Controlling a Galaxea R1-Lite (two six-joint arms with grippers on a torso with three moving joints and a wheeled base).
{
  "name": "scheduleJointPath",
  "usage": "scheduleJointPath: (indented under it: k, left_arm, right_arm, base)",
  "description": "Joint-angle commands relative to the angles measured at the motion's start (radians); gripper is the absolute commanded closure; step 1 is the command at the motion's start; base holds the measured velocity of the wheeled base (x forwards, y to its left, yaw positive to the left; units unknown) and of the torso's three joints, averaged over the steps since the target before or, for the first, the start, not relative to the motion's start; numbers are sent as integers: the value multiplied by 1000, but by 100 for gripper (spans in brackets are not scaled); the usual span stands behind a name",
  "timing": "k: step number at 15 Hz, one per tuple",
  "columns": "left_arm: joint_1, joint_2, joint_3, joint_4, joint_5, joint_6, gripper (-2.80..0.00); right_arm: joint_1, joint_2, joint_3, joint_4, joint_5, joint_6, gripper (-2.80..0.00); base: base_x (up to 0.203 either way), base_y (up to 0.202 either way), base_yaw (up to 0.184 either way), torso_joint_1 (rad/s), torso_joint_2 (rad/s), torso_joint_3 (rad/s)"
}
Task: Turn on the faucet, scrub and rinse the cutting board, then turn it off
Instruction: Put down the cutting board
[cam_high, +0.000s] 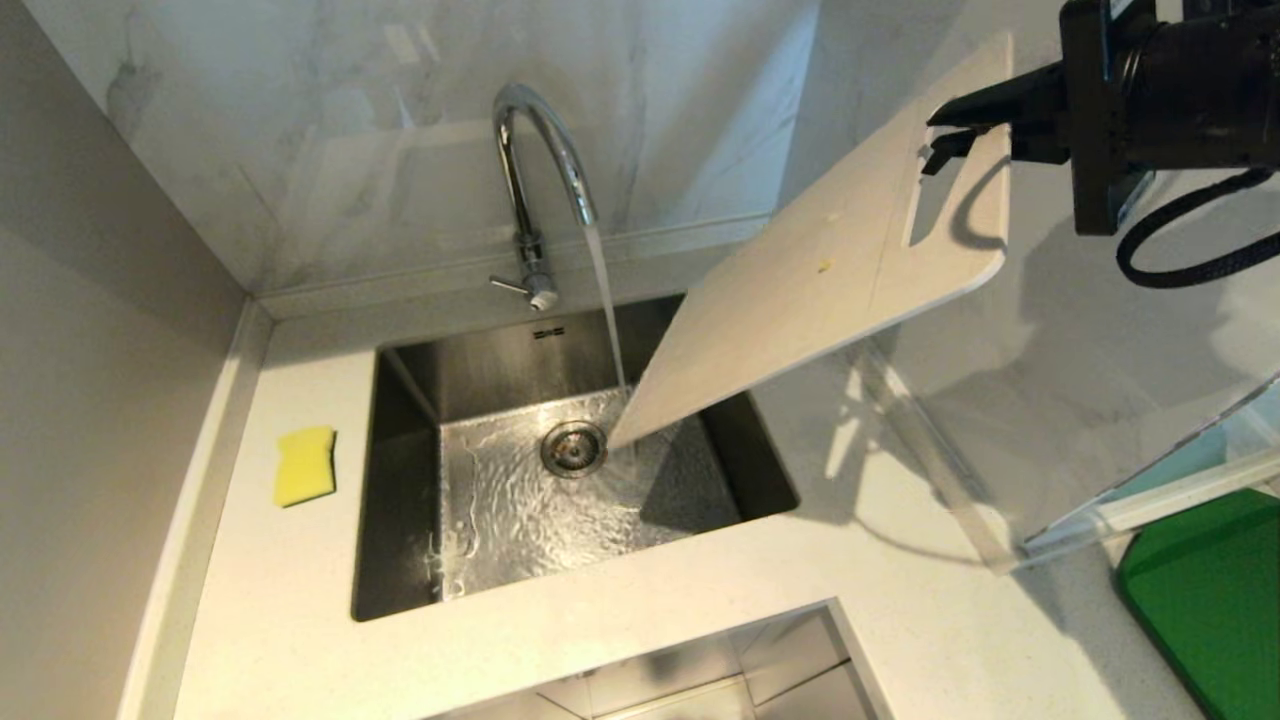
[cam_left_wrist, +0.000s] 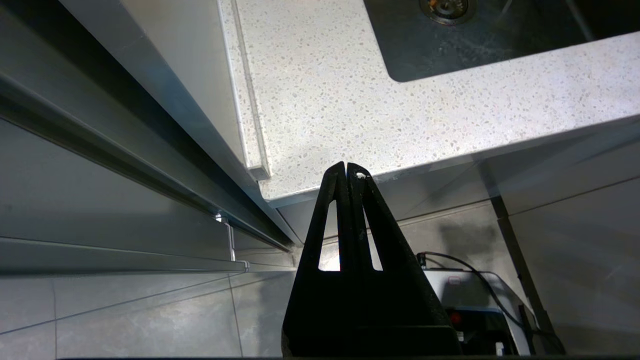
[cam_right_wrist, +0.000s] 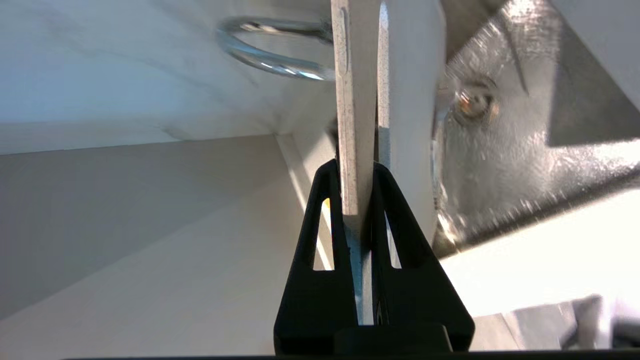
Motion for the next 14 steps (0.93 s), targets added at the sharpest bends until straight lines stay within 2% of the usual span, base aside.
scheduleJointPath:
  k: [1,5,8,10,14]
  left_arm:
    - [0,0,0,2,0,0,0]
    - [0,1,0,2,0,0,0]
    - [0,0,0,2,0,0,0]
    - [0,0,0,2,0,0,0]
    - [0,1,0,2,0,0,0]
  right_arm:
    - [1,-5,-37,5,6,-5,0]
    - [0,-12,-3,152,-4,-229,0]
    - [0,-25,64,175,-24,-330,0]
    - [0,-39,84,202,-38,-352,0]
    - [2,-48,98,257,-34,-340,0]
  base:
    - [0,0,0,0,0,0]
    - [0,0,0,0,0,0]
    - [0,0,0,0,0,0]
    - [0,0,0,0,0,0]
    - [0,0,0,0,0,0]
